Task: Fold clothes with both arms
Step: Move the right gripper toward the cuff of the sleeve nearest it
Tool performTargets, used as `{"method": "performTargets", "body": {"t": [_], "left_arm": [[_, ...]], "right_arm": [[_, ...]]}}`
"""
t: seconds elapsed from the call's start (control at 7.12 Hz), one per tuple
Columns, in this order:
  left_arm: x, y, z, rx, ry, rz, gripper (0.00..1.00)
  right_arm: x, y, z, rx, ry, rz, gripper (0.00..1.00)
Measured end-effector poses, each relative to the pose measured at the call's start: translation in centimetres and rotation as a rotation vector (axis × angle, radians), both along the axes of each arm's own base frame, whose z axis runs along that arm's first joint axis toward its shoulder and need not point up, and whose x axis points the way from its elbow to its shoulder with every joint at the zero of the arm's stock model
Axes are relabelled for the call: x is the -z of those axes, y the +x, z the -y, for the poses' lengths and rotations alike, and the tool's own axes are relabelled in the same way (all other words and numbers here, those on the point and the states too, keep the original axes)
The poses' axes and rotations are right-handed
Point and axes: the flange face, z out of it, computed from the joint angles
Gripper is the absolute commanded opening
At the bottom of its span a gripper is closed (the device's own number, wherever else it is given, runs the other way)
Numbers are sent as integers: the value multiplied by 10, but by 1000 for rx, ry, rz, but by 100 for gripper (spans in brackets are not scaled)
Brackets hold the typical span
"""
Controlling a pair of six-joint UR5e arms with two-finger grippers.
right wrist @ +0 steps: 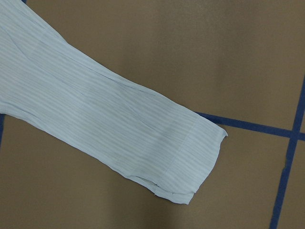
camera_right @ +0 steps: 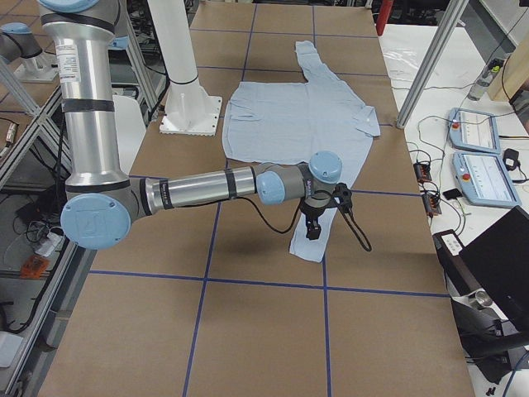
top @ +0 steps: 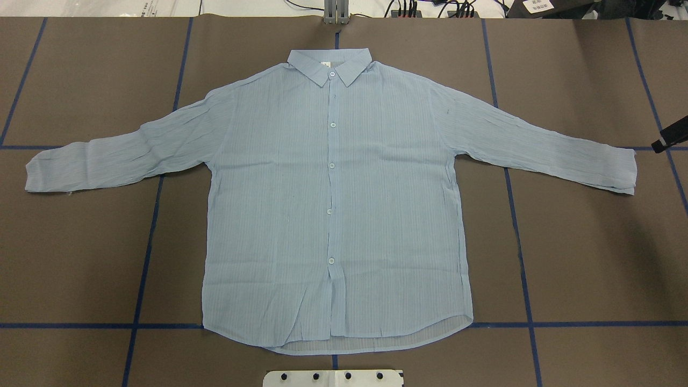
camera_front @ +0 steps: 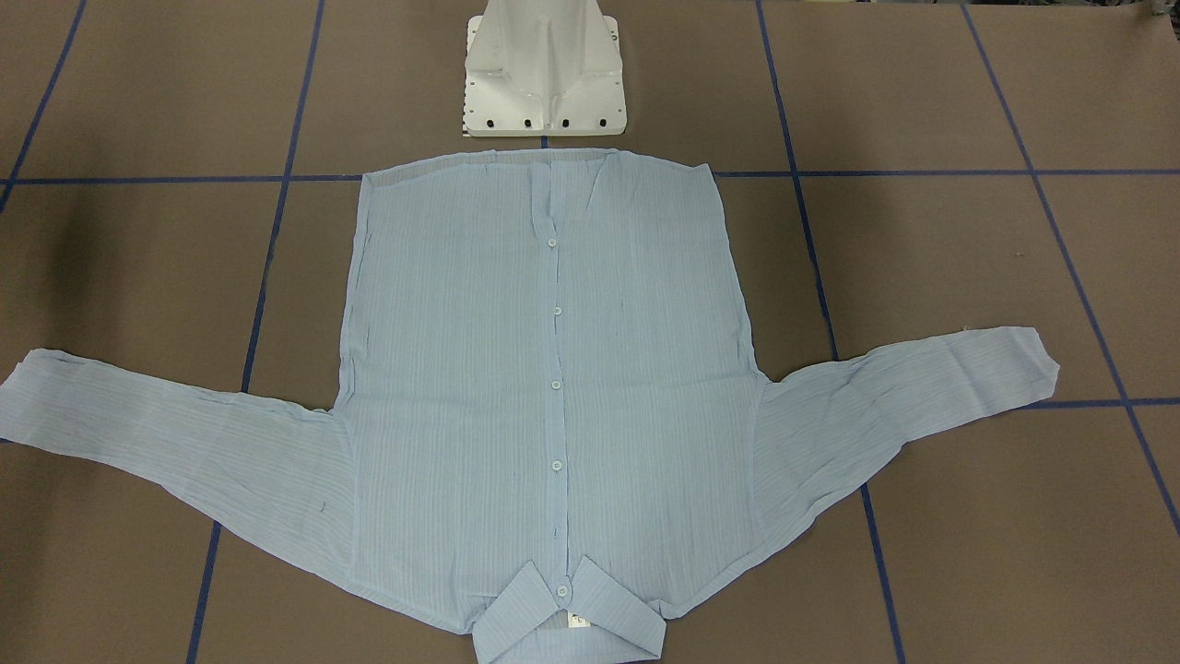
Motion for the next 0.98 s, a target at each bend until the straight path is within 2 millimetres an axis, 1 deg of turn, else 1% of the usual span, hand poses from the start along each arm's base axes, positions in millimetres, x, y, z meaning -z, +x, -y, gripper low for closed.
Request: {"method": "performTargets", "body": {"t": [0.14, 0.28, 0.56, 0.7, 0.84, 0.98], "left_arm": [[-2, 0, 0, 0, -6, 1, 100], [-9, 0, 1, 1, -23, 3, 100], [-35, 1, 3, -6, -65, 0, 100], [-42, 1, 4, -9, -69, -1, 100], [-44, 1, 5, -10, -61, -1, 100], [-42, 2, 5, -10, -48, -1, 100]], "right_arm": [[0, 0, 0, 0, 1, -1, 100], [-1, 0, 0, -1, 1, -4, 100], [0, -1, 0, -2, 5, -6, 100], [1, -3, 2, -4, 14, -3, 100], [-2, -9, 5, -18, 7, -2, 99], [-8, -19, 11, -60, -22, 3, 99]]}}
